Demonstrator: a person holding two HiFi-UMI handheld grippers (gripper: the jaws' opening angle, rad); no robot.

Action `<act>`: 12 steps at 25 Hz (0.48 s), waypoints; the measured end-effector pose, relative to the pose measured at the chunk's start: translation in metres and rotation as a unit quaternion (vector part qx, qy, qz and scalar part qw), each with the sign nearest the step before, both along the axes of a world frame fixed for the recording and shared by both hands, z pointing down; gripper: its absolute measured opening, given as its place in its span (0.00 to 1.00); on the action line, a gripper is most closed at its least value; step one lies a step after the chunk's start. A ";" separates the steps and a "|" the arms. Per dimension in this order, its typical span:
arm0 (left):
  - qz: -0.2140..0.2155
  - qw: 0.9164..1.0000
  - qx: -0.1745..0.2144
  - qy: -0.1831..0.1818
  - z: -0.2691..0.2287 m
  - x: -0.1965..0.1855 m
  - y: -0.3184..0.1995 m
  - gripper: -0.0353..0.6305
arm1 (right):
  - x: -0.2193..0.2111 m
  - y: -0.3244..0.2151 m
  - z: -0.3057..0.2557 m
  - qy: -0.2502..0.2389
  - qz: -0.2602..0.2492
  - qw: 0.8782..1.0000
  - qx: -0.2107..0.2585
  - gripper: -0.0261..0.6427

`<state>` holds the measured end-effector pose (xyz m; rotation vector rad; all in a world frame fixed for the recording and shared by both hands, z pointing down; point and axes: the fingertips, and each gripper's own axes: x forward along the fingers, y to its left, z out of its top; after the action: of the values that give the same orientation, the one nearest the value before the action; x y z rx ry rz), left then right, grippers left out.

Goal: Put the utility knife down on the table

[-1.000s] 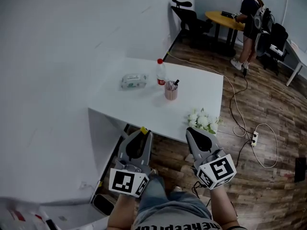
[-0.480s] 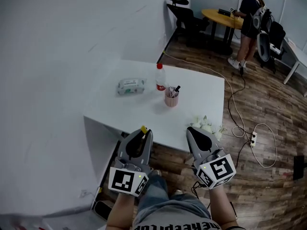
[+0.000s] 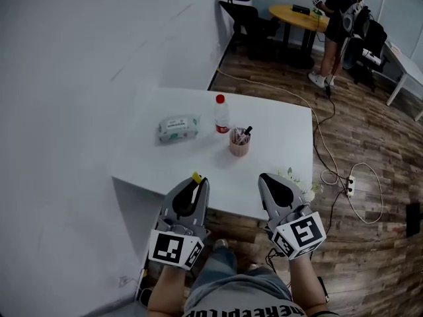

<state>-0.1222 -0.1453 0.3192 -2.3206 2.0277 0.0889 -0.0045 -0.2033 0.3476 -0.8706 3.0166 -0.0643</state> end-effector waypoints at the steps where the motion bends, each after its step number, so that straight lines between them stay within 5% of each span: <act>1: 0.002 1.000 -0.001 -0.002 0.001 -0.005 -0.004 0.15 | -0.003 -0.003 0.000 0.002 0.005 1.000 0.000 0.04; 12: 0.053 0.998 -0.031 0.008 0.024 -0.037 -0.043 0.15 | -0.024 -0.030 0.010 0.011 0.057 0.998 -0.015 0.04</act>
<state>-0.1589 -0.1886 0.3429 -2.4710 1.9416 0.0490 -0.0290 -0.2329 0.3575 -1.0508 2.9855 -0.1004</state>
